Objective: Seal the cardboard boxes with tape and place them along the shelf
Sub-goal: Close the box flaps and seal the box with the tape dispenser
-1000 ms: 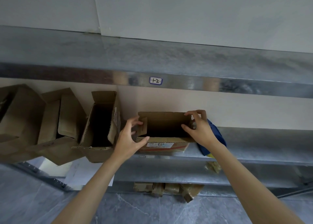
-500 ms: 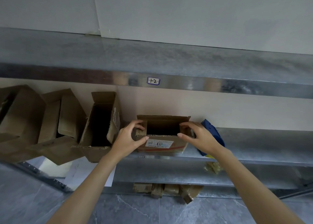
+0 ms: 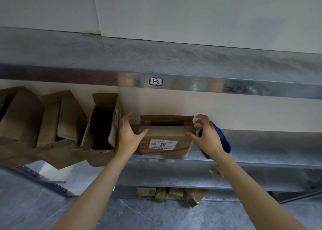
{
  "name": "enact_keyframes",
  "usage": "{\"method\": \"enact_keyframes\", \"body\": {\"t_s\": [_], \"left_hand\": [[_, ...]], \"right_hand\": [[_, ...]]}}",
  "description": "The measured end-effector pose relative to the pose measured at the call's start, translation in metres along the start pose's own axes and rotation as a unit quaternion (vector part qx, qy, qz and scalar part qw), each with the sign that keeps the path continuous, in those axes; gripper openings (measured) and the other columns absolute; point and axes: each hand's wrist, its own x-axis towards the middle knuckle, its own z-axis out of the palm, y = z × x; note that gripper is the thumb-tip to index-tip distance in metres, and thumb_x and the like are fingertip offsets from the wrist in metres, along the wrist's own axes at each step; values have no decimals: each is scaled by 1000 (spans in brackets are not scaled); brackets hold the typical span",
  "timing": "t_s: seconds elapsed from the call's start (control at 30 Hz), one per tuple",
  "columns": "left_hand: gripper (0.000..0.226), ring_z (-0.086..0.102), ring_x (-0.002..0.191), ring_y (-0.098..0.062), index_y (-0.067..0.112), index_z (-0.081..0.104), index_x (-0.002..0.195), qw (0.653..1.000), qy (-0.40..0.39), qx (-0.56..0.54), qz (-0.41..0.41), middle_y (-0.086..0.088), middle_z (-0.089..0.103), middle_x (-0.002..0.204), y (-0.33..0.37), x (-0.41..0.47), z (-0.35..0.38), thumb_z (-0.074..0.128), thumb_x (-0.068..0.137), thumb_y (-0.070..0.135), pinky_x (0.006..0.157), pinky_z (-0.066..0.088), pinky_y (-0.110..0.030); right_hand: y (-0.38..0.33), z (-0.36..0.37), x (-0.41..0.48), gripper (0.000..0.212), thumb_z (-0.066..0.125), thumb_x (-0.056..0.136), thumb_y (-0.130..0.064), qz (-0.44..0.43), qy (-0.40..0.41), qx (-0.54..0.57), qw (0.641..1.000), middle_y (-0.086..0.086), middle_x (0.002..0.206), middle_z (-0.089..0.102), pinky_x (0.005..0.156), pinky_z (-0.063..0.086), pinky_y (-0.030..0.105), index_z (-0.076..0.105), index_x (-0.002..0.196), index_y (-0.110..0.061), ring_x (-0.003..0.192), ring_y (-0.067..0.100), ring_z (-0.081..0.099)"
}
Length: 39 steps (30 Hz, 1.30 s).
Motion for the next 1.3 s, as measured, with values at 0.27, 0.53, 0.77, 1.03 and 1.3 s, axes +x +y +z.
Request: {"method": "enact_keyframes", "body": {"t_s": [0.27,0.53,0.77,1.03,1.3], "left_hand": [[66,41,131,-7,28,41,145,989,-136,9,62,15,46,139,-6,9,-3,73,88,16,108,35,-30],[26,53,112,-11,10,68,109,990,-95,42,99,4,50,116,0,4,5,76,85,14,101,41,-24],[32,51,116,-15,12,70,104,991,-79,29,101,-2,50,118,4,6,22,82,79,26,103,40,-28],[22,48,121,-23,15,76,106,990,-70,11,122,2,61,115,18,-3,50,77,84,17,106,35,-30],[24,50,117,-16,17,76,102,993,-47,-14,112,3,61,113,16,-6,56,82,79,19,104,39,-29]], "right_hand": [[3,1,9,65,69,90,-27,-70,-99,-11,993,-1,146,45,88,52,30,36,145,-30,118,21,56],[3,6,2,32,62,94,-32,-58,-67,-43,995,-5,136,50,86,52,33,62,123,-21,120,15,51],[-13,23,14,28,63,88,-46,-54,10,-105,993,-5,111,58,69,47,29,57,95,-19,102,16,54],[-12,29,12,44,51,96,-47,-104,-62,-101,987,-5,138,53,116,21,43,46,136,-28,135,19,40],[-4,21,11,41,47,99,-46,-105,-98,-86,986,-4,145,47,117,24,41,50,136,-27,140,17,35]]}}
